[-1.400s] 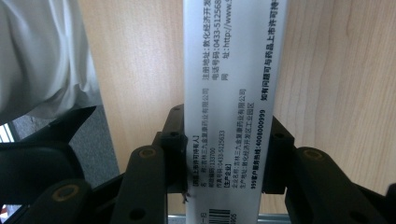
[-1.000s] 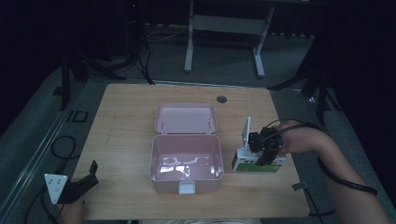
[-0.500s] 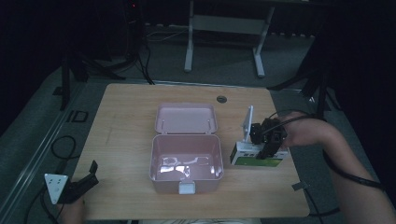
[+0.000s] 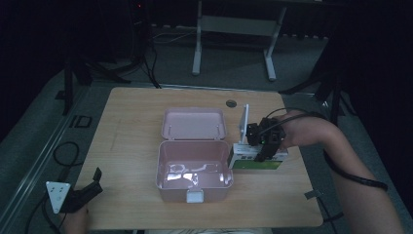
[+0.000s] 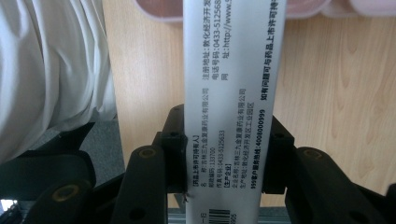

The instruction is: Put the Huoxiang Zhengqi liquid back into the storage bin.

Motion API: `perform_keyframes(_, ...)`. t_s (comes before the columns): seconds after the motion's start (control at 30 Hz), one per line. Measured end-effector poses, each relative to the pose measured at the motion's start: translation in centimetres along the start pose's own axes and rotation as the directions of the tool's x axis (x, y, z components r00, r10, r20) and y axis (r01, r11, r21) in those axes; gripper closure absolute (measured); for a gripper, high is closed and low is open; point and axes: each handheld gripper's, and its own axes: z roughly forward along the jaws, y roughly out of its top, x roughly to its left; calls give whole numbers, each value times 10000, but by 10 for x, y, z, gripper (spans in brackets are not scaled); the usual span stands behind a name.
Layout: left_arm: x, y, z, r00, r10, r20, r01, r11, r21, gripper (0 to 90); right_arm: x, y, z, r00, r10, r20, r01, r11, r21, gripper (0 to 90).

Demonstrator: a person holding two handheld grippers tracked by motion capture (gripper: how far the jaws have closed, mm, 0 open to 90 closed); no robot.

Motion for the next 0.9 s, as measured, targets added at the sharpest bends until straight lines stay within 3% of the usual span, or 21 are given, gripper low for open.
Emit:
perform_keyframes(0.23,0,0,0,10000,-16,22,16,10000,-17,2,-2,21,-1,9999,-161,-20,161,9998,84,617)
perform_keyframes(0.47,0,0,0,10000,-23,-15,23,10000,-16,2,-1,42,-1,9987,-425,269,428,9990,-118,617)
perform_keyframes(0.9,0,0,0,10000,-35,0,35,10000,-37,2,0,84,5,9958,-912,72,911,9958,123,617)
